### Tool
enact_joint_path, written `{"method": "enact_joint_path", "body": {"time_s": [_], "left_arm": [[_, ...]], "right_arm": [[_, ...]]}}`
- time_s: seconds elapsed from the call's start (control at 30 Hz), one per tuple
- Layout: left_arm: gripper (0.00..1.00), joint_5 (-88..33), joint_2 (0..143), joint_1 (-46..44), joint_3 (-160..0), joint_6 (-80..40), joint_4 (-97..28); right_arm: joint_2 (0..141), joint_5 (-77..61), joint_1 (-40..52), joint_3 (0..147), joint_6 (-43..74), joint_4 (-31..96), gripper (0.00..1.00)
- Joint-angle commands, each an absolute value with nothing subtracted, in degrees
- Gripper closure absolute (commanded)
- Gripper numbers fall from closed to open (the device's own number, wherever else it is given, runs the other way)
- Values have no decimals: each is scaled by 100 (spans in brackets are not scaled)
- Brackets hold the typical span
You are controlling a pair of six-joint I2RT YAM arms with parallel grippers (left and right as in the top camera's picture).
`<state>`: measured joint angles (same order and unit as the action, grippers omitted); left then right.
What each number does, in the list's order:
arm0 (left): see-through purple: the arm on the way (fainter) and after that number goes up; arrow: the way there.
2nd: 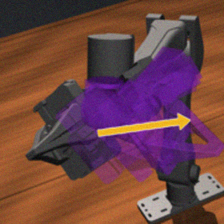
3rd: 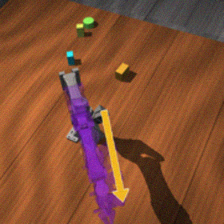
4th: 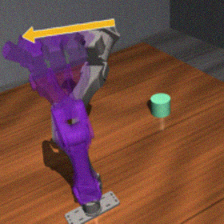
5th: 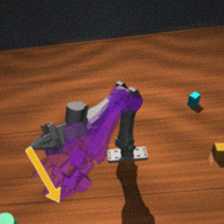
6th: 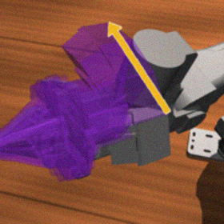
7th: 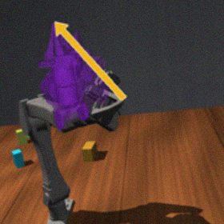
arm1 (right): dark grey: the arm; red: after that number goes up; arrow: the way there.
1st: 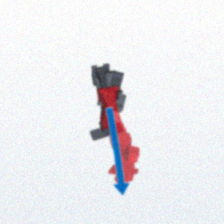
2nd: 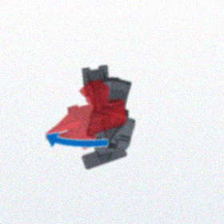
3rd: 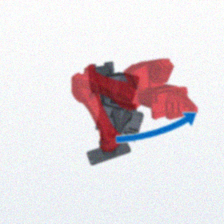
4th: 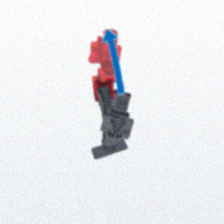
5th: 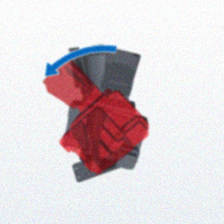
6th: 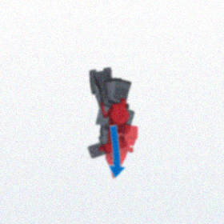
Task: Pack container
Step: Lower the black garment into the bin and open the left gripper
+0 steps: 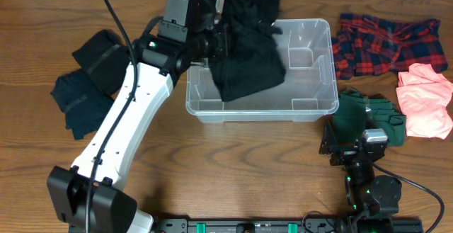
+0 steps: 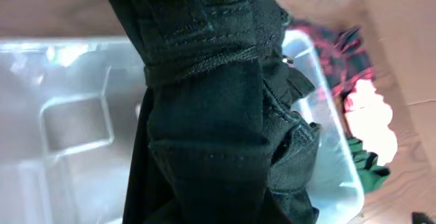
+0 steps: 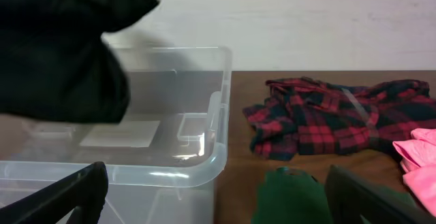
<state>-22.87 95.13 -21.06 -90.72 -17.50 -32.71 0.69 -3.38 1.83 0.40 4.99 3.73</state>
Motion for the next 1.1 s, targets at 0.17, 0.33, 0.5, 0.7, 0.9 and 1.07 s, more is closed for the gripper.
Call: {"method": "enact_joint_path", "body": {"time_s": [0.17,0.33,0.5,0.7,0.9,1.07], "left_arm": [[94,-2528,9260,-2228,-9301,-1791,-3500],[94,-2530,9260,-2248,-9301,-1876,-3774],[94,-2475,9301,-2248,-9297,-1935,-4167],[94,-2270,9564,-2248,-9279,-1935,-4635],[94,-2268,10014,-2248,-9275,-1933,-4740],[94,-1933,10278,-2248,-9275,-1931,-4751]], "right_arm": [[43,-340,130,32,552,392,1],[43,-340,130,32,552,395,1],[43,-340,130,32,552,392,1],[43,-340,130,32,552,392,1],[43,-340,130,32,552,392,1],[43,-340,130,32,552,392,1]]}}
